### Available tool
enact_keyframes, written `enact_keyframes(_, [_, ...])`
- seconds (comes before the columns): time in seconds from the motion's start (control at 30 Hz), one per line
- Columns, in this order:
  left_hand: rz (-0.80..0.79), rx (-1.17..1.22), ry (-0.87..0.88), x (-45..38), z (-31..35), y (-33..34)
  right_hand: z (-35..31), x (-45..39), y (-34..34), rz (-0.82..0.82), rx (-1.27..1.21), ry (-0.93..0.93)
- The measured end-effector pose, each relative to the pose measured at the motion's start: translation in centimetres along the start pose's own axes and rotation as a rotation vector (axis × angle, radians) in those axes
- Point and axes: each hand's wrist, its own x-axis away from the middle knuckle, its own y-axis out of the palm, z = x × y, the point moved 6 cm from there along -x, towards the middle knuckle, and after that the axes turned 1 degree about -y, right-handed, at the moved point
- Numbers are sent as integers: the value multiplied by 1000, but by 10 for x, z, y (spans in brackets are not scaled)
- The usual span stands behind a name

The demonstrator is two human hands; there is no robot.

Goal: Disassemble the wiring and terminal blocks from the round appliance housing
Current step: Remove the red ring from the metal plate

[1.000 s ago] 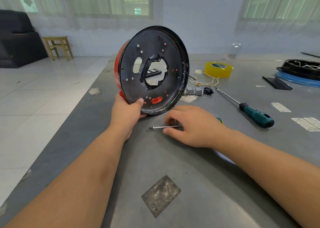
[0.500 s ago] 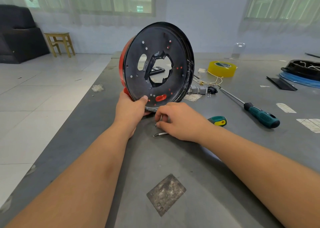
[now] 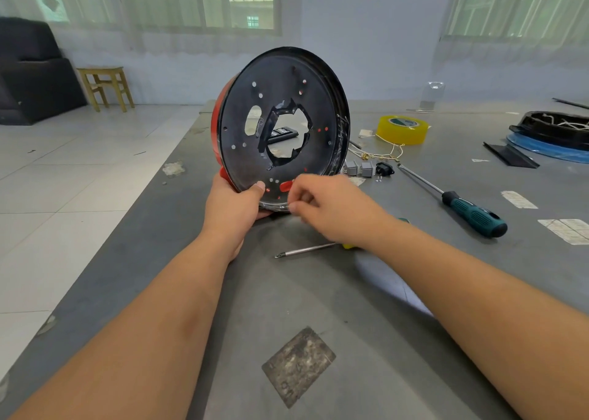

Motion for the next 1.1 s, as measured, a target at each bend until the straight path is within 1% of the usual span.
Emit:
enact_keyframes(0.1, [-5,38,-17,1,0,0,35,-1,-38,101,-47,165])
enact_keyframes(0.23, [-18,47,-20,2,1,1,104,11,-80,264,-1,389])
enact_keyframes(0.3, [-21,41,-14,2,1,1,135,19,-86,295,59,486])
enact_keyframes(0.4, [-24,37,-11,1,0,2,167,22,-79,277,124,582])
enact_keyframes(0.63, [-20,36,-10,-5,-4,0,190,7,-69,292,149,602])
enact_keyframes(0.77, [-22,32,-5,-8,-6,0,194,1,-66,310,150,579])
enact_keyframes(1.1, [-24,72,-22,-7,-5,1,194,12,-67,338,35,544])
